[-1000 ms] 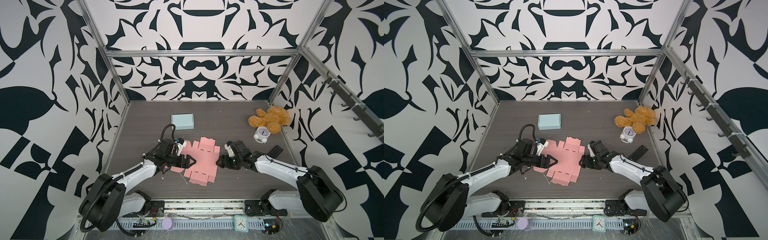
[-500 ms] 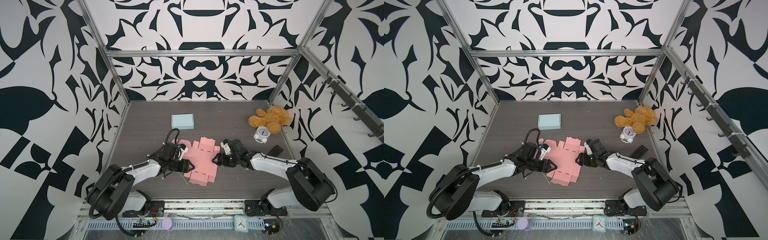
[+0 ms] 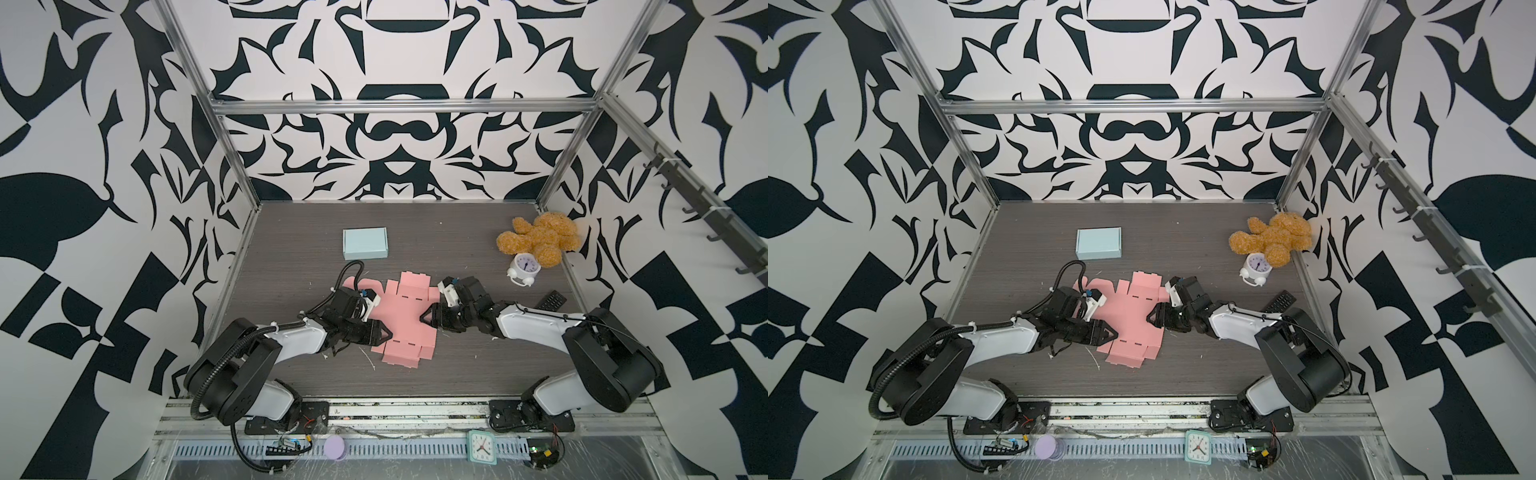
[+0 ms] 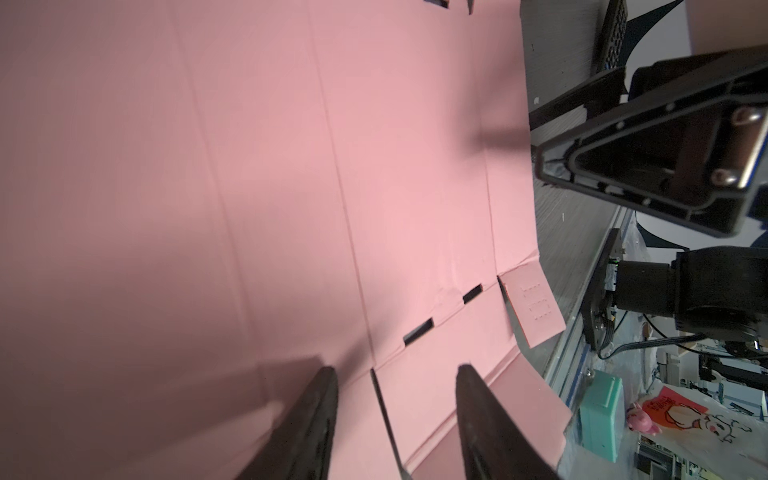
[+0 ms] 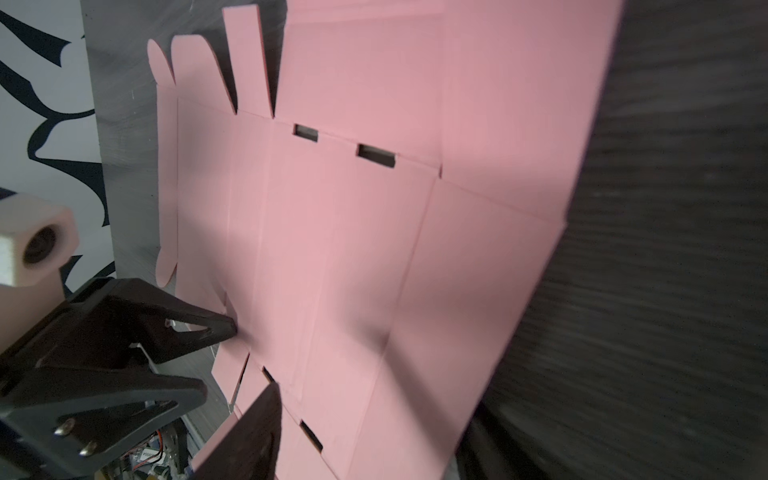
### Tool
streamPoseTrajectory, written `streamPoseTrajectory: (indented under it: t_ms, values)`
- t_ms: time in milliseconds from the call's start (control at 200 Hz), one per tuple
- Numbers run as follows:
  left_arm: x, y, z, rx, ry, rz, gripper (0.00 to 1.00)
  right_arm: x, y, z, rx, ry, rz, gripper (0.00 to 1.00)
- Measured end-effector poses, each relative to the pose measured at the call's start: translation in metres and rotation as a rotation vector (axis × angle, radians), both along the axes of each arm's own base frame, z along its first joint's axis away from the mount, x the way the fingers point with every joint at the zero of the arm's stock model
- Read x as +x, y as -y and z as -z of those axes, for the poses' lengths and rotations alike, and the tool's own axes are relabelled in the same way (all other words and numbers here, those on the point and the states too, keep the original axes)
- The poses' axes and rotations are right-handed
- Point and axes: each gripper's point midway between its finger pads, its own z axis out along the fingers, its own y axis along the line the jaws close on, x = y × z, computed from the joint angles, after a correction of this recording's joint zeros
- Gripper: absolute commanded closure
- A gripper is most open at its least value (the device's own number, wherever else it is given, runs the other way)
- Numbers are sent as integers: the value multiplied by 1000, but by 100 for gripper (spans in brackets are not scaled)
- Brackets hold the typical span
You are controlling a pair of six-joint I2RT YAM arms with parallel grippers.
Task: Fold the paper box
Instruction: 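Grasp the long side panels of the pink blank with both grippers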
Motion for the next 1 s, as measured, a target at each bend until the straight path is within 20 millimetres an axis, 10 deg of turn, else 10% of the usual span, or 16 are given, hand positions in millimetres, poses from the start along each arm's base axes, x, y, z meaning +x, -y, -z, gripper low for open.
streamPoseTrajectory:
  t_ms: [1000]
  values:
    - [-2, 10, -1, -4, 26, 10, 50, -7, 9, 2, -29, -31, 29, 87]
